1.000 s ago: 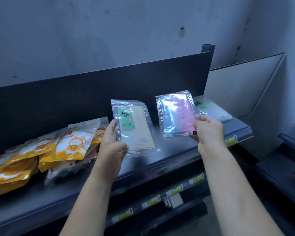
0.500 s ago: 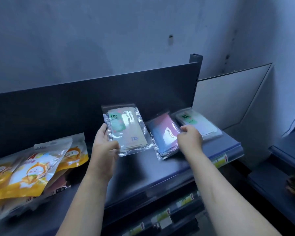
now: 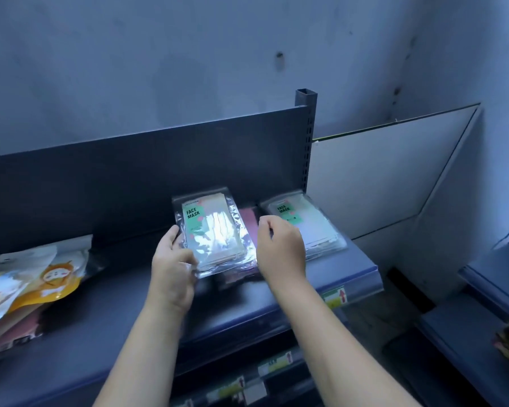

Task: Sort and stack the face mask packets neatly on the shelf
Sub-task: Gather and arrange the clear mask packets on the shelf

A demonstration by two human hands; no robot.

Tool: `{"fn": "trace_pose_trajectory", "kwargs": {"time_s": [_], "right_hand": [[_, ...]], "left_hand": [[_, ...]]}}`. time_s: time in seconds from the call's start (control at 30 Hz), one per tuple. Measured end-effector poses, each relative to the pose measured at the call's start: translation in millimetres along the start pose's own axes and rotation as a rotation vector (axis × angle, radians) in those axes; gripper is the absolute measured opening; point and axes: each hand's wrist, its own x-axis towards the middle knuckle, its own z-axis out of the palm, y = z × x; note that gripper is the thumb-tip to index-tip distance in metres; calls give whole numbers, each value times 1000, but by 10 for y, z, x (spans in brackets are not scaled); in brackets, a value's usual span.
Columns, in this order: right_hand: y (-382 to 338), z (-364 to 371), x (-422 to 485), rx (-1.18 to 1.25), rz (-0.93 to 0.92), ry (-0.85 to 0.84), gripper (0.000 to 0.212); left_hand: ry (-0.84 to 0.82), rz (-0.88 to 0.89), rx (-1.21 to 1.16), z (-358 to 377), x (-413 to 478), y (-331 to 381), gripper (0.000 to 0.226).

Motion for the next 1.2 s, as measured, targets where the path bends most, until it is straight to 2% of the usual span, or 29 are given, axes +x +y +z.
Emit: {"fn": "trace_pose_trajectory", "kwargs": {"time_s": [0.1, 0.17, 0.23, 0.37, 0.47, 0.53, 0.6, 0.73, 0.77, 0.83, 0.9, 1.0, 1.07, 1.2], "right_hand": [[-8, -299, 144, 249, 149, -127, 25], [66, -484, 214, 217, 126, -163, 19], [172, -629, 296, 127, 79, -123, 33], [363, -871, 478, 22, 38, -69, 45], [453, -1006, 571, -17, 8, -94, 46], [522, -1032, 608, -77, 0, -125, 41], [620, -1038, 650, -148, 25, -192, 41], [808, -1004, 656, -230, 86, -289, 33], [855, -976, 651, -247, 80, -295, 31], [935, -917, 650, -331, 19, -327, 43], [997, -867, 652, -425, -34, -358, 56], [1038, -874, 636, -450, -57, -373, 58], [1060, -891, 631, -460, -65, -385, 58], [1095, -898, 642, -462, -81, -401, 58]], "left_hand": [[-68, 40, 41, 357, -68, -108, 63], [-103, 85, 130, 598, -91, -193, 63], [-114, 112, 245, 834, -91, -298, 69], [-138, 130, 425, 1223, -59, -558, 92], [-122, 318, 709, 1383, 42, -736, 73], [-113, 328, 926, 1469, 89, -846, 65], [-120, 276, 1008, 1562, 122, -941, 53], [-126, 296, 1195, 1636, 202, -1128, 12], [-132, 317, 1245, 1635, 218, -1171, 10], [-148, 408, 1369, 1627, 232, -1239, 8], [-197, 532, 1504, 1626, 220, -1271, 13], [-303, 674, 1709, 1587, 222, -1331, 29], [-359, 677, 1806, 1579, 197, -1320, 39], [-282, 601, 1803, 1565, 183, -1330, 50]]}}
